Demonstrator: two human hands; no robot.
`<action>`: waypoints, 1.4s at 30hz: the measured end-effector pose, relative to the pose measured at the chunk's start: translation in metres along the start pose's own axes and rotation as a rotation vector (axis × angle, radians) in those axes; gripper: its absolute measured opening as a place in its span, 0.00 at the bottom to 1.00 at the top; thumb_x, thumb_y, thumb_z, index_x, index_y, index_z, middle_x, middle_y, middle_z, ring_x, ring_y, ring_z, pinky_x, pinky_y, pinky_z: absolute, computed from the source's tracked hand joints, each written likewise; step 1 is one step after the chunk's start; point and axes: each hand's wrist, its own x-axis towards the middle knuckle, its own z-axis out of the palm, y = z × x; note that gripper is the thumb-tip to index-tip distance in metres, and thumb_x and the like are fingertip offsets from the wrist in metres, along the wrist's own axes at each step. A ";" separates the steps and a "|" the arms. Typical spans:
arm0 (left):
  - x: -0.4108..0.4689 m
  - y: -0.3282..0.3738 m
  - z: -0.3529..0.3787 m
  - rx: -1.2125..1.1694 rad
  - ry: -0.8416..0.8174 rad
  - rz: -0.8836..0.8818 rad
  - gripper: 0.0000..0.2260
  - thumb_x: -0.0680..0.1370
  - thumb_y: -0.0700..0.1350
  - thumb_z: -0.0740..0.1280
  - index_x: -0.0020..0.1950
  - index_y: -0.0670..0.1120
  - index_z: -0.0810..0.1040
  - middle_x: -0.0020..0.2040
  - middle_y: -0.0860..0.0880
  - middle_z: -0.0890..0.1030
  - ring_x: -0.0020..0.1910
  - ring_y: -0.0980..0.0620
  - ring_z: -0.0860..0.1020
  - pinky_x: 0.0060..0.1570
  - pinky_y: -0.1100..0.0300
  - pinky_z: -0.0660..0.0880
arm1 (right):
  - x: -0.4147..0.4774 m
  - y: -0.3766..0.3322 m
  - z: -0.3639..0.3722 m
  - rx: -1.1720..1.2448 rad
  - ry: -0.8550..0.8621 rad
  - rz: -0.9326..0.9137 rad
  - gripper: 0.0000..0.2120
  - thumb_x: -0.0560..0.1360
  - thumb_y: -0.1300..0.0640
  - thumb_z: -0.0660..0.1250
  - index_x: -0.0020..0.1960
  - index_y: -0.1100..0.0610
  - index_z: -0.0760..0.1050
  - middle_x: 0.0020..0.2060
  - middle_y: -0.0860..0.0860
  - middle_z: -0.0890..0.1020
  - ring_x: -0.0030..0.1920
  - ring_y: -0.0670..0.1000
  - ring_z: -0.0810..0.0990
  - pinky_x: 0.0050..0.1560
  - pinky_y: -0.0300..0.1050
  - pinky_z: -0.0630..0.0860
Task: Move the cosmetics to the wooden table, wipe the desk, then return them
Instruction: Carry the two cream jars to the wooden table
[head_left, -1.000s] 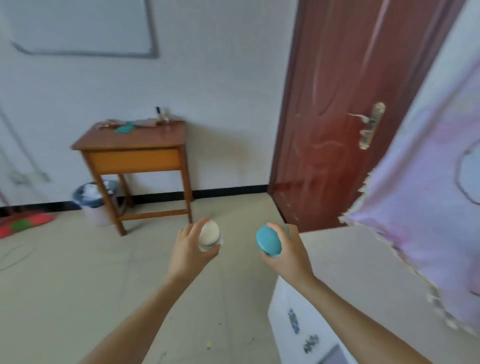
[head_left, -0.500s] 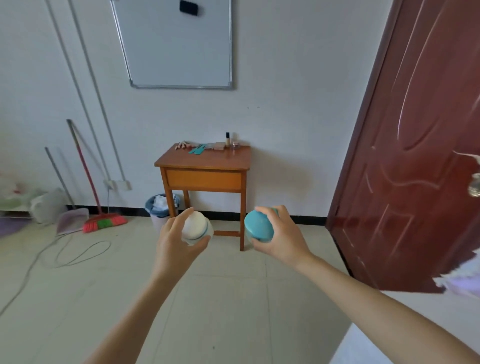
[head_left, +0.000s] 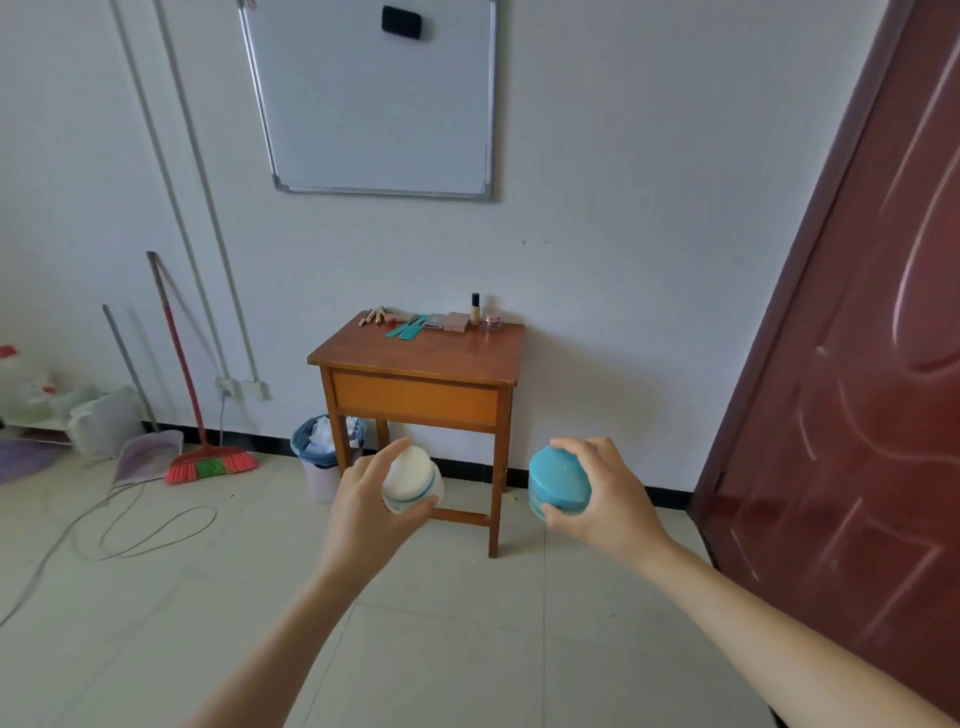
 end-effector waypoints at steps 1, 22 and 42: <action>0.006 -0.008 0.005 -0.006 -0.003 -0.022 0.28 0.68 0.44 0.74 0.66 0.50 0.69 0.56 0.54 0.69 0.56 0.51 0.70 0.55 0.53 0.73 | 0.009 0.007 0.006 0.004 -0.015 0.006 0.30 0.65 0.51 0.73 0.64 0.50 0.66 0.52 0.46 0.66 0.50 0.46 0.70 0.46 0.35 0.70; 0.244 -0.238 -0.093 0.047 0.091 -0.230 0.28 0.68 0.43 0.74 0.65 0.48 0.69 0.58 0.48 0.72 0.57 0.49 0.70 0.56 0.51 0.71 | 0.300 -0.056 0.225 0.102 -0.163 -0.023 0.29 0.66 0.52 0.73 0.63 0.48 0.66 0.52 0.44 0.66 0.51 0.46 0.70 0.46 0.33 0.69; 0.500 -0.287 0.070 -0.003 -0.149 -0.180 0.28 0.69 0.46 0.73 0.67 0.51 0.67 0.57 0.53 0.70 0.57 0.55 0.68 0.55 0.60 0.68 | 0.478 0.105 0.262 0.204 -0.074 0.350 0.27 0.65 0.58 0.74 0.57 0.43 0.65 0.52 0.48 0.69 0.48 0.42 0.70 0.41 0.27 0.66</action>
